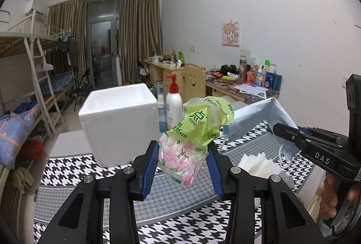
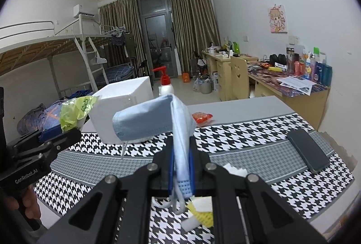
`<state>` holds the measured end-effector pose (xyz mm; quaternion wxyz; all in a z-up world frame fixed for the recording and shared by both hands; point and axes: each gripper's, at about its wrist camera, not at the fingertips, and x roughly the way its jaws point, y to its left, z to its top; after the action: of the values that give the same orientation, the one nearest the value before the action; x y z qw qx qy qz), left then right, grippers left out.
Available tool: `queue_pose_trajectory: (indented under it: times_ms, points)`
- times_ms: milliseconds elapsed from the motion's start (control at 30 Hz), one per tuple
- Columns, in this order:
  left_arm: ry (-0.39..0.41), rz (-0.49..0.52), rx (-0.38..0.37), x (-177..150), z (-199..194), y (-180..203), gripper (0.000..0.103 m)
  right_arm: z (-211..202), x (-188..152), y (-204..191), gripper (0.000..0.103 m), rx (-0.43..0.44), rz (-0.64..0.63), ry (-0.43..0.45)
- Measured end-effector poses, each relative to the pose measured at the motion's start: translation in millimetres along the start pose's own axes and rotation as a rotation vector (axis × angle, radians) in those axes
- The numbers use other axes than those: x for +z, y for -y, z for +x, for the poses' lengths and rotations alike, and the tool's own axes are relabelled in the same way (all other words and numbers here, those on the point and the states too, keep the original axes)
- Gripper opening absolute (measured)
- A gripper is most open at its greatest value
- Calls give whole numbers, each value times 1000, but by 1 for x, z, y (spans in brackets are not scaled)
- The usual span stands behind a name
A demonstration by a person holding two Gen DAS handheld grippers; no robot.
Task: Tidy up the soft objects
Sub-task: 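Carry the snack bag and mask with both tools toward the white foam box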
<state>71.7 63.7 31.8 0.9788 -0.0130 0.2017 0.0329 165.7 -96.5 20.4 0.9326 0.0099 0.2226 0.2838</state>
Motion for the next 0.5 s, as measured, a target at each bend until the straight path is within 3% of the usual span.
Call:
queue_pose_trajectory:
  times_ms: [500]
  points:
    - [30,-32,74,18,10,-28,44,16,23,-21,14,21,-32,2]
